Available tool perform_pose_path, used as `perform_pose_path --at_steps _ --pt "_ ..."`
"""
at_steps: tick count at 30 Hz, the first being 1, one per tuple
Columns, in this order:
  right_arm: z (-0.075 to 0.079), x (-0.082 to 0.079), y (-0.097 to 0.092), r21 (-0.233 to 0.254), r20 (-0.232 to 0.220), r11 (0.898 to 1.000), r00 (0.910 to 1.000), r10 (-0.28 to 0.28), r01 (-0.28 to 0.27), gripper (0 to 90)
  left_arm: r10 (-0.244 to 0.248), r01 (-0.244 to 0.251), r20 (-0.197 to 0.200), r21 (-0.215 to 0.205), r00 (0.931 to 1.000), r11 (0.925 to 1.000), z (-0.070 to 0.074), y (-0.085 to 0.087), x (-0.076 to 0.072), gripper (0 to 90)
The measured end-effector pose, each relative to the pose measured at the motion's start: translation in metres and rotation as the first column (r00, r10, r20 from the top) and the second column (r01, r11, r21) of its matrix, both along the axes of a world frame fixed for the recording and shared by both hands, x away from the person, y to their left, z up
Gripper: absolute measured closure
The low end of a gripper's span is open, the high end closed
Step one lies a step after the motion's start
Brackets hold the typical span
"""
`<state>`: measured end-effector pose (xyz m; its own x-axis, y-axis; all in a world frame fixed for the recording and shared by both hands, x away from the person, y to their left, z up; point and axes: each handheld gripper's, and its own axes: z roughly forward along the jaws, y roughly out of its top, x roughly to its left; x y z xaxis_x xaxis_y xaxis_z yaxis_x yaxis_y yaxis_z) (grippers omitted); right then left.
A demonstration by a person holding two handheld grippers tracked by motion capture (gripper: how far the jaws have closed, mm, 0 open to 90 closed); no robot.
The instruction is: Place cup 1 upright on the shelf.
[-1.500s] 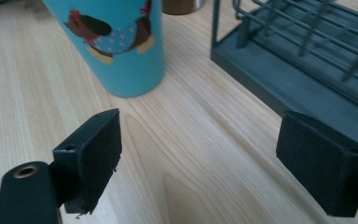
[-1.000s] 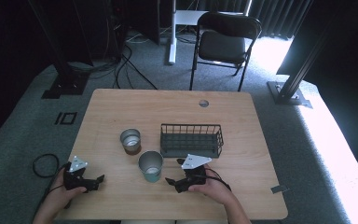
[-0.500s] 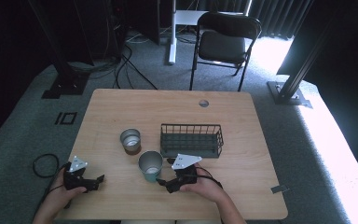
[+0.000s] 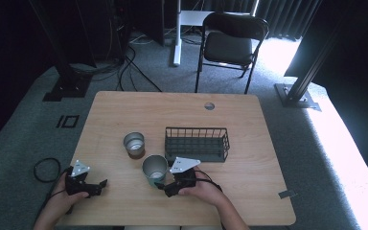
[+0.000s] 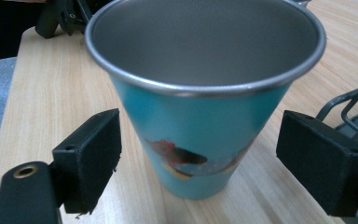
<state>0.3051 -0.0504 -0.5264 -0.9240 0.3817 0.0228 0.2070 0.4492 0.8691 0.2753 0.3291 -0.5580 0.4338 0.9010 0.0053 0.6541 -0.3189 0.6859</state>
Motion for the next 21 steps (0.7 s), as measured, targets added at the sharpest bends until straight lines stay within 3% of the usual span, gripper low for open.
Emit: perform_pose_path --at_steps 14,21 --pt "-0.003 0.006 0.012 0.052 0.005 0.999 1.0000 0.008 -0.008 12.7 0.000 0.000 0.001 0.000 1.0000 1.0000 0.000 0.000 0.000 0.3" --pt "-0.002 0.007 0.018 0.104 0.006 0.995 1.0000 0.007 -0.007 11.7 0.000 0.000 0.001 0.000 1.0000 1.0000 0.000 0.000 0.000 0.3"
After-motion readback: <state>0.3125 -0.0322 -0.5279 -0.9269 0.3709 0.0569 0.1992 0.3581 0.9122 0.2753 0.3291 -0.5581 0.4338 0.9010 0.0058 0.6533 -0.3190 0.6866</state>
